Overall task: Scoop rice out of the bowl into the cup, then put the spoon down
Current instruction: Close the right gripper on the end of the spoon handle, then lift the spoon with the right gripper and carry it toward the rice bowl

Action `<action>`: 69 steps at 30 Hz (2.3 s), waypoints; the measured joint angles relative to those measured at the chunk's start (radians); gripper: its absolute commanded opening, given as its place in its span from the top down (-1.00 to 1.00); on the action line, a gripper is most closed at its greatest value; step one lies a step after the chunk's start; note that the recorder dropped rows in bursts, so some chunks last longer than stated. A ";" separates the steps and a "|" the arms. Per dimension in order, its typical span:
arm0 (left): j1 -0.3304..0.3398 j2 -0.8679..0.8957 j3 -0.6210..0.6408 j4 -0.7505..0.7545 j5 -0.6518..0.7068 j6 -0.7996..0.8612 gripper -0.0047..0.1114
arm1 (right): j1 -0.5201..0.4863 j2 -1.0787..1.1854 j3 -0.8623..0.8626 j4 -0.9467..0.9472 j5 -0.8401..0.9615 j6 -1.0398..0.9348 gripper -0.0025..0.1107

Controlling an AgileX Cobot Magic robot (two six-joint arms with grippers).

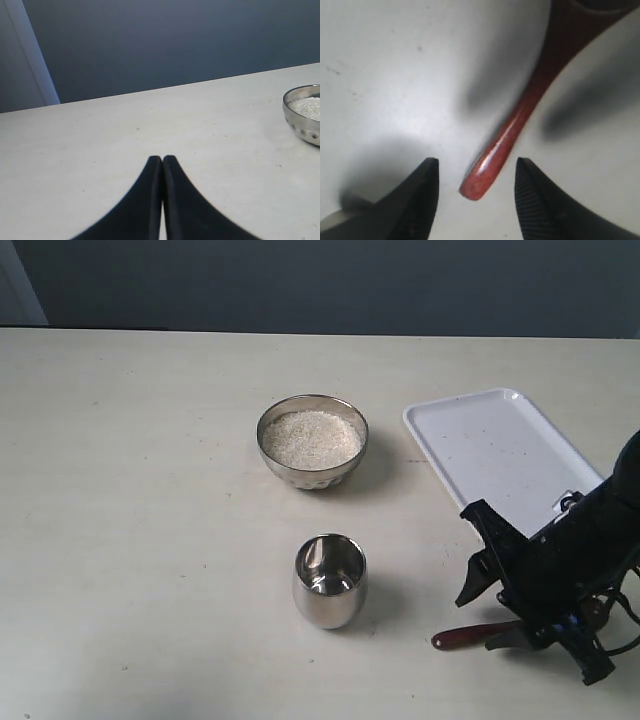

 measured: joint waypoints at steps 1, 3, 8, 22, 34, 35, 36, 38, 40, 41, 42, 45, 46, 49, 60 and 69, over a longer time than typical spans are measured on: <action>0.000 0.000 0.000 0.000 0.000 0.000 0.91 | 0.000 0.010 0.000 0.000 -0.002 0.002 0.13; 0.000 0.000 0.000 0.000 0.000 0.000 0.91 | 0.000 0.031 0.000 0.000 -0.002 0.004 0.13; 0.000 0.000 0.000 0.000 0.000 0.000 0.91 | 0.000 0.063 0.000 0.018 -0.002 0.004 0.14; 0.000 0.000 0.000 0.000 0.000 0.000 0.91 | 0.000 0.100 -0.011 0.032 0.034 0.042 0.38; 0.000 0.000 0.000 0.000 0.000 0.000 0.91 | 0.000 0.090 -0.008 -0.135 0.226 -0.116 0.97; 0.000 0.000 0.000 0.000 0.000 0.000 0.91 | 0.000 0.075 -0.008 -0.166 0.228 -0.131 0.97; 0.000 0.000 0.000 0.000 0.000 0.000 0.91 | 0.000 0.049 -0.008 -0.225 0.231 -0.144 0.97; 0.000 0.000 0.000 0.000 0.000 0.000 0.91 | 0.000 0.003 -0.008 -0.327 0.237 -0.149 0.97; 0.000 0.000 0.000 0.000 0.000 0.000 0.91 | 0.000 -0.021 -0.008 -0.389 0.243 -0.153 0.97; 0.000 0.000 0.000 0.000 0.000 0.000 0.91 | 0.000 -0.033 -0.008 -0.419 0.247 -0.153 0.97; 0.000 0.000 0.000 0.000 0.000 0.000 0.91 | 0.000 -0.040 -0.008 -0.442 0.249 -0.153 0.97; 0.000 0.000 0.000 0.000 0.000 0.000 0.91 | 0.000 -0.062 -0.008 -0.510 0.251 -0.165 0.97; 0.000 0.000 0.000 0.000 0.000 0.000 0.91 | 0.000 -0.065 -0.008 -0.529 0.253 -0.176 0.97; 0.000 0.000 0.000 0.000 0.000 0.000 0.91 | 0.000 -0.071 -0.016 -0.559 0.260 -0.220 0.97; 0.000 0.000 0.000 0.000 0.000 0.000 0.91 | 0.000 -0.071 -0.322 -0.823 0.535 -0.380 0.97; 0.000 0.000 0.000 0.000 0.000 0.000 0.91 | 0.000 -0.074 -0.467 -0.918 0.606 -0.527 0.97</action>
